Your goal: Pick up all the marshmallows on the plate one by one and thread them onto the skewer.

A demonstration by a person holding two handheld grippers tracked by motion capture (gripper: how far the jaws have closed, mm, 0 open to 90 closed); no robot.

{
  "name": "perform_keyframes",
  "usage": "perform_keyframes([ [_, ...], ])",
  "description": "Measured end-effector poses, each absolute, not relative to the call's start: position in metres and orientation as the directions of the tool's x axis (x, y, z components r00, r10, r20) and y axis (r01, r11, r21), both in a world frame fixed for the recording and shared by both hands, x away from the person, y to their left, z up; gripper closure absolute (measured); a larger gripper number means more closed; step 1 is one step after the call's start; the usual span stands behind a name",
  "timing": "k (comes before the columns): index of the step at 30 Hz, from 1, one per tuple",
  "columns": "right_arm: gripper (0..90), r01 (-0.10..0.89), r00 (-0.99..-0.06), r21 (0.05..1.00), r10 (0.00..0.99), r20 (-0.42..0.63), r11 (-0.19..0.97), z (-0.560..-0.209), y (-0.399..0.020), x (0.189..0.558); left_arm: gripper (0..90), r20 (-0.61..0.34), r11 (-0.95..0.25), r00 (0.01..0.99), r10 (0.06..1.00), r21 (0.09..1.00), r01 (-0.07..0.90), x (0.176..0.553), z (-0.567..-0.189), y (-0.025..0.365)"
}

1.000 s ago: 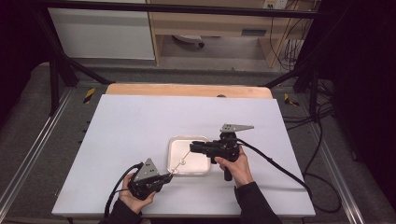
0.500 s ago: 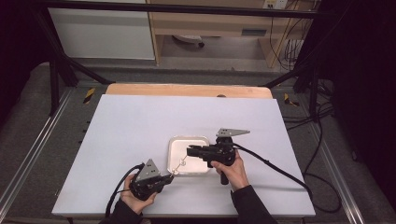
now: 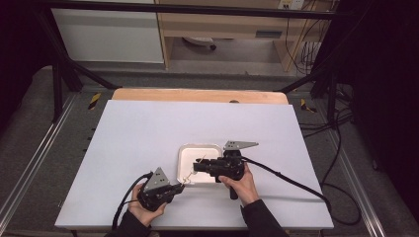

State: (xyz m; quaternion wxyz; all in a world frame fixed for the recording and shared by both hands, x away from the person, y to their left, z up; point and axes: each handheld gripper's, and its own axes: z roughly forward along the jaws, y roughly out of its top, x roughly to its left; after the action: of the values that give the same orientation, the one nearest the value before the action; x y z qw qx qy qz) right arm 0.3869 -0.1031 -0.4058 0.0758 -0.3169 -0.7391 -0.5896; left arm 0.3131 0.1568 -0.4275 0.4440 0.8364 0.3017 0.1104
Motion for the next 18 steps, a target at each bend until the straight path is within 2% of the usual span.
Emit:
perform_keyframes([
  [7,42.5,0.517,-0.792,0.848,0.442,0.422,0.117,-0.401,-0.108,0.386,88.5,-0.082,-0.423,0.785,0.614,0.805,0.416,0.315,-0.428,0.158],
  [18,16.1,0.468,-0.775,0.869,0.546,0.318,0.160,-0.398,-0.123,0.384,88.4,-0.091,-0.411,0.771,0.630,0.804,0.430,0.318,-0.429,0.163],
])
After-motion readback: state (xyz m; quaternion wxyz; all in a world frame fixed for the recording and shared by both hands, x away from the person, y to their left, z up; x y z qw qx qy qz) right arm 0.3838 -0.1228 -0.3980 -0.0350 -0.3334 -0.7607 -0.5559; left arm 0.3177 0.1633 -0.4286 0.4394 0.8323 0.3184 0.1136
